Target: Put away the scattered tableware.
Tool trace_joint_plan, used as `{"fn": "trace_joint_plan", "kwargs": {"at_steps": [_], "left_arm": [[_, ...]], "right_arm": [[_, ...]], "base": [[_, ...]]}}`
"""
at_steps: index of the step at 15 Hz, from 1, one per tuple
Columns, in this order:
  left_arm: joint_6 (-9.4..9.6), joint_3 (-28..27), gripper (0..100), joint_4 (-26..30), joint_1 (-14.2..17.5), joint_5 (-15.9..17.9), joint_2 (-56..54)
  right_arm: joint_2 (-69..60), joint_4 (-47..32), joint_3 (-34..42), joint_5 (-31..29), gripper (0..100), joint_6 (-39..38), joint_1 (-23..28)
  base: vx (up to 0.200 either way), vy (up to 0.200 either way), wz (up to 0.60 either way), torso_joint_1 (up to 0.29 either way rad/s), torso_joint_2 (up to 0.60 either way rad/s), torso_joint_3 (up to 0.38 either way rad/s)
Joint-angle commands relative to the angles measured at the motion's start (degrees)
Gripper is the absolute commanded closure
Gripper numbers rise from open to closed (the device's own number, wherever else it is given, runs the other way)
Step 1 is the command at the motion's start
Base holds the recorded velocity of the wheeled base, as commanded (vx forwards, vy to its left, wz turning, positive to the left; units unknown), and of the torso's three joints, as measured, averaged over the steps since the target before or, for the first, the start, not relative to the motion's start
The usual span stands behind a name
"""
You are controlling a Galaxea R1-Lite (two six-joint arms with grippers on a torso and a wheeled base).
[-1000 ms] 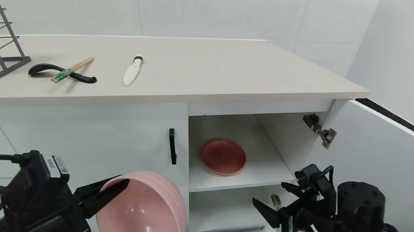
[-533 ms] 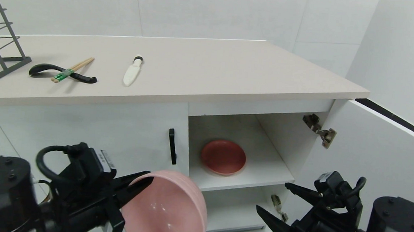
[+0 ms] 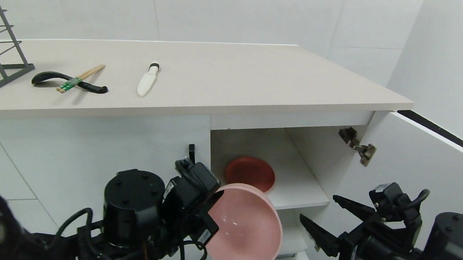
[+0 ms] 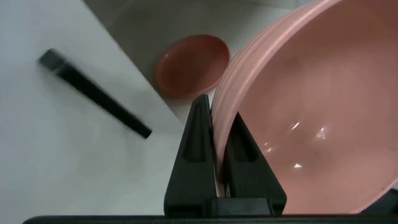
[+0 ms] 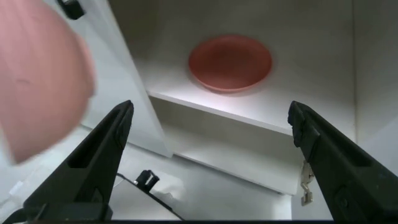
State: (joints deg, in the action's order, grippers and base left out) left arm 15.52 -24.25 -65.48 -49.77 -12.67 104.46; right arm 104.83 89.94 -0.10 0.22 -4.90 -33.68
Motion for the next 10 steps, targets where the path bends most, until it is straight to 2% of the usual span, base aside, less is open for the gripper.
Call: {"fn": "trace_joint_plan", "kwargs": {"at_steps": [1, 3, 4, 7, 8, 10], "left_arm": [[0.48, -1.59, 100, -1.85, -1.47, -0.87, 6.54], [1.18, -3.97, 100, -2.46, -1.20, -6.67, 9.97], [1.18, -4.93, 100, -2.55, -1.20, -8.08, 11.20], [1.18, -7.83, 100, -2.55, -1.11, -10.10, 13.40], [1.09, -9.85, 100, -2.64, -1.20, -11.77, 14.63], [0.92, -12.58, 100, -7.39, -1.55, -13.00, 17.97]], "right_arm": [[-0.15, 0.06, 0.01, 0.04, 0, -0.02, 0.37], [-0.32, 0.06, 0.01, 0.04, 0, -0.02, 0.46], [-0.32, 0.06, 0.01, 0.04, 0, -0.02, 0.55], [-0.41, 0.06, 0.10, 0.04, 0, -0.11, 0.99], [-0.41, 0.06, 0.10, 0.04, 0, -0.11, 0.81], [-0.32, 0.06, 0.10, 0.04, 0, -0.11, 0.55]], "base": [[0.000, 0.000, 0.00, 0.000, 0.00, 0.000], [0.000, 0.000, 0.00, 0.000, 0.00, 0.000], [0.000, 0.000, 0.00, 0.000, 0.00, 0.000], [0.000, 0.000, 0.00, 0.000, 0.00, 0.000], [0.000, 0.000, 0.00, 0.000, 0.00, 0.000], [0.000, 0.000, 0.00, 0.000, 0.00, 0.000]]}}
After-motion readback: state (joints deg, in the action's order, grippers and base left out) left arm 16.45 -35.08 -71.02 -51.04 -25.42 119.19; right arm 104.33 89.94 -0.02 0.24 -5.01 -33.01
